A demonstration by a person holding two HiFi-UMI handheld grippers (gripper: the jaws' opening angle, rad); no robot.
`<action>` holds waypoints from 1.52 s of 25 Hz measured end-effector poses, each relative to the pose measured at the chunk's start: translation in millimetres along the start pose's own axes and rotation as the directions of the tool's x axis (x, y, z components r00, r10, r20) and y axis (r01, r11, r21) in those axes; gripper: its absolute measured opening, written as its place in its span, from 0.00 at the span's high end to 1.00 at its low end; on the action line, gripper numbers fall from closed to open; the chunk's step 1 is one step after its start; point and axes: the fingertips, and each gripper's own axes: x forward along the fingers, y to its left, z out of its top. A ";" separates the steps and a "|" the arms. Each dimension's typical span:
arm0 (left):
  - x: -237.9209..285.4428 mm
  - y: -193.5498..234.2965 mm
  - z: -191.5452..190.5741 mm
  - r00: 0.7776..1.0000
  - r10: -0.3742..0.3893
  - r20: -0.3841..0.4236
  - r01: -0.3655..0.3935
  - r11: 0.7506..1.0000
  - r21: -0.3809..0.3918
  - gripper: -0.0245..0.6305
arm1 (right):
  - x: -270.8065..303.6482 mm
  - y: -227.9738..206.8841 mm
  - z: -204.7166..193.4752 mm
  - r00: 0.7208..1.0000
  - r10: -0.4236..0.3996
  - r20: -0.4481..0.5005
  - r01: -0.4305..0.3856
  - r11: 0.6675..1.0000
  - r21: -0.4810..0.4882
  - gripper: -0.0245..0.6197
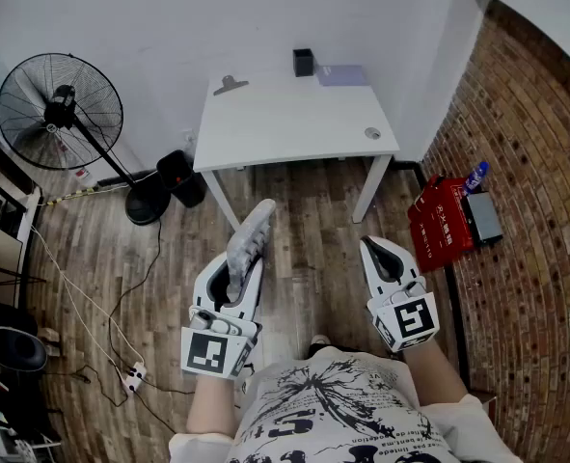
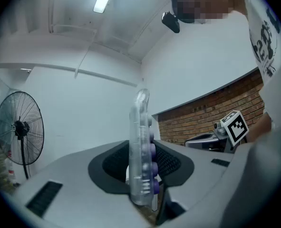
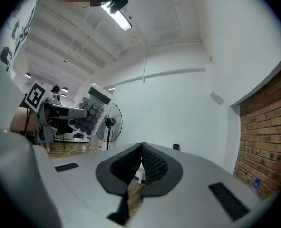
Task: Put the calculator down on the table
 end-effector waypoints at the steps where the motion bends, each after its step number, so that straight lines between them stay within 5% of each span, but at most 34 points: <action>1: 2.0 0.1 -0.2 1.000 -0.001 0.000 0.001 1.000 0.000 0.74 | 1.3 -1.5 0.1 1.000 -0.004 0.000 0.004 1.000 0.007 0.94; 22: 71.7 24.0 -18.2 0.998 0.059 -0.031 -0.061 0.997 -0.044 0.74 | 62.4 -64.7 -21.2 0.999 0.005 -0.032 -0.003 0.997 0.075 0.94; 30: 136.8 94.6 -49.6 0.998 0.055 -0.039 -0.057 0.996 -0.072 0.74 | 158.9 -87.6 -37.8 0.999 -0.006 -0.054 0.009 0.998 0.055 0.94; 38: 255.8 194.0 -63.2 0.999 -0.031 -0.025 0.029 0.996 -0.081 0.74 | 298.5 -130.9 -37.2 0.995 -0.042 -0.090 0.045 0.998 0.036 0.94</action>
